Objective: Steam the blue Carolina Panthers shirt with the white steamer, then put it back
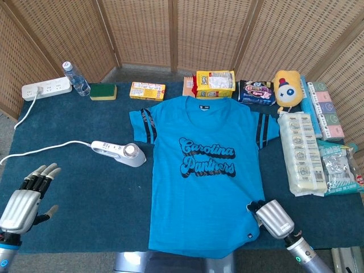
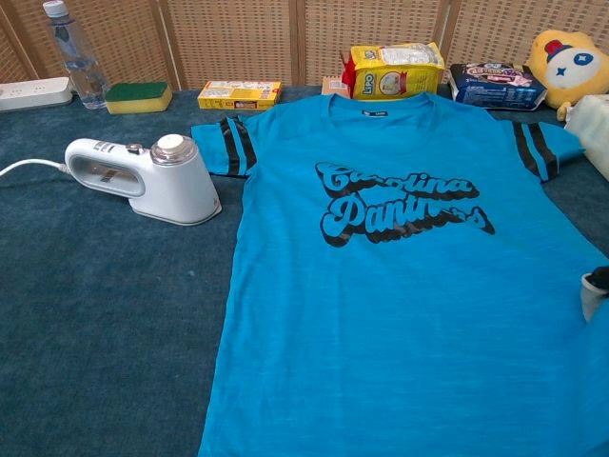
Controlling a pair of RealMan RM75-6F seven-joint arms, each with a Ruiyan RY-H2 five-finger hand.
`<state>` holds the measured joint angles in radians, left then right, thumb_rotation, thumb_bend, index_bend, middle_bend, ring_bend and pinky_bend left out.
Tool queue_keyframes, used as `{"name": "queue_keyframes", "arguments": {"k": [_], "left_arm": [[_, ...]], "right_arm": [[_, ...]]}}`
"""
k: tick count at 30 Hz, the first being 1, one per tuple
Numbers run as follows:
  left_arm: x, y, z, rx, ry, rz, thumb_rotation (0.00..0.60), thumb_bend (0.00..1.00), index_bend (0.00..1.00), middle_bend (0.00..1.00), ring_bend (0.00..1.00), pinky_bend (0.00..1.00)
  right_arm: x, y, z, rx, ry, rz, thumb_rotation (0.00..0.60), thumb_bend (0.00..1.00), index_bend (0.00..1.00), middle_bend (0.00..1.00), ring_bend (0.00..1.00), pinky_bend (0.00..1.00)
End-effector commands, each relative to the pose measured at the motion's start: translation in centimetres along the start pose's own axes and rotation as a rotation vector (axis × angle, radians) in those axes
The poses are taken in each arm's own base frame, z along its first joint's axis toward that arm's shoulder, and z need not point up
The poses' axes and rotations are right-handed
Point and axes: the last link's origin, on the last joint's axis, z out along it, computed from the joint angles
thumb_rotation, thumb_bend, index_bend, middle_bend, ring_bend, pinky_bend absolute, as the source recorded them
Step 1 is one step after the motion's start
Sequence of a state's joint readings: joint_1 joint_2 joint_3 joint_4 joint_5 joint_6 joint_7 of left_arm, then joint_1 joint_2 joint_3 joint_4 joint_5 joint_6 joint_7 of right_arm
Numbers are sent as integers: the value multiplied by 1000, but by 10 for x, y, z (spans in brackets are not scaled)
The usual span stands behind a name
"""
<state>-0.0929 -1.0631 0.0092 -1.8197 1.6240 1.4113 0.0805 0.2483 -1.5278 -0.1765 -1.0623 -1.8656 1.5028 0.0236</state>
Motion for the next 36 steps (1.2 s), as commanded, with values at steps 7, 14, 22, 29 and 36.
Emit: {"name": "queue_keyframes", "arguments": {"k": [7,14,22,29,36], "left_arm": [[-6,8,55,-21,-61,81,600,243,68,84,27,141],[-10,16,91,-32,-76,110,600,233,68,83,27,141],[-13,29,144,-34,-89,158,600,232,68,83,28,141],[-20,38,170,-16,-135,169,600,236,68,90,28,141],[-34,44,192,-7,-146,214,600,276,69,109,44,150]], "right_arm": [[-1,-1,5,4,-6,3,600,617,561,567,660,814],[0,1,9,1,-14,3,600,617,561,568,658,807],[3,7,20,11,-48,-20,600,610,561,567,654,782],[2,4,23,16,-61,-10,600,607,561,567,650,776],[4,9,22,-2,-59,-11,600,606,561,568,649,776]]}}
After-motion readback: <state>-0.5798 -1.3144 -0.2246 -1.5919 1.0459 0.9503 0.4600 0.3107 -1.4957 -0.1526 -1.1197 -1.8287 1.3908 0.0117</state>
